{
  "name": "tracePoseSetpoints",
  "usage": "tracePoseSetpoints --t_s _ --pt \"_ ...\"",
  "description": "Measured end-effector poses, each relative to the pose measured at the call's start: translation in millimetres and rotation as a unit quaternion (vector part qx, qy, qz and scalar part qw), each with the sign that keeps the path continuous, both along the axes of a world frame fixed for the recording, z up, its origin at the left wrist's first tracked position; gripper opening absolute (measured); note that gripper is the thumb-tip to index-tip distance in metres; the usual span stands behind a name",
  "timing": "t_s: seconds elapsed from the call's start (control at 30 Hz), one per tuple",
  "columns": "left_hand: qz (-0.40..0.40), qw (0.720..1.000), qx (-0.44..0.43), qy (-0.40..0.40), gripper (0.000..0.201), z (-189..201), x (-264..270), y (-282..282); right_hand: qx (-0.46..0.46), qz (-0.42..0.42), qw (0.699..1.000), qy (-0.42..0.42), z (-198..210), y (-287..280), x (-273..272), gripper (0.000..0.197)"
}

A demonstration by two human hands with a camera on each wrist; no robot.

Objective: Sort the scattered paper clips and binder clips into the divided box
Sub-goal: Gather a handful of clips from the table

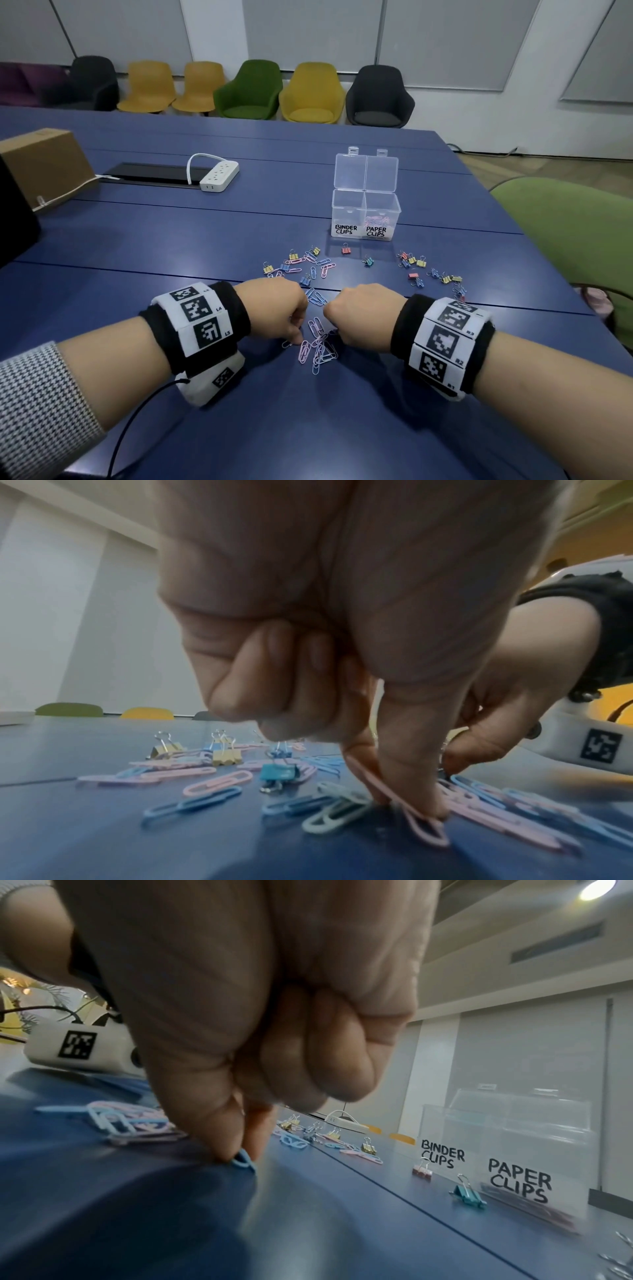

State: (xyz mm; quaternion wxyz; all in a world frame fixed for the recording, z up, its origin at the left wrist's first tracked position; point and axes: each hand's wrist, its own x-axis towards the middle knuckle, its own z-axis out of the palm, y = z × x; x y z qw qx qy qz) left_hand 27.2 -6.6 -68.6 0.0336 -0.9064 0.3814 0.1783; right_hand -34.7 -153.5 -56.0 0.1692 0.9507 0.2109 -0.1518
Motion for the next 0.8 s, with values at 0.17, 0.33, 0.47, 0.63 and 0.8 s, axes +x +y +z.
tracePoseSetpoints --t_s 0.17,0.33,0.47,0.63,0.8 --pt "-0.006 1.0 0.008 0.014 0.02 -3 -2 1 -0.023 -0.005 1.0 -0.006 1 3 -4 0.019" --pt "0.0 1.0 -0.007 0.025 0.018 -3 -1 4 -0.034 -0.019 0.999 -0.013 -1 5 -5 0.019" --pt "0.036 0.996 -0.049 0.062 0.017 0 6 9 -0.026 -0.049 0.998 -0.006 0 4 -3 0.02" --pt "0.175 0.938 -0.227 0.194 0.02 8 18 23 0.22 -0.225 0.945 0.087 2 -21 9 0.011" --pt "0.372 0.579 -0.533 0.492 0.018 11 21 35 0.757 -0.382 0.454 0.275 6 -48 9 0.023"
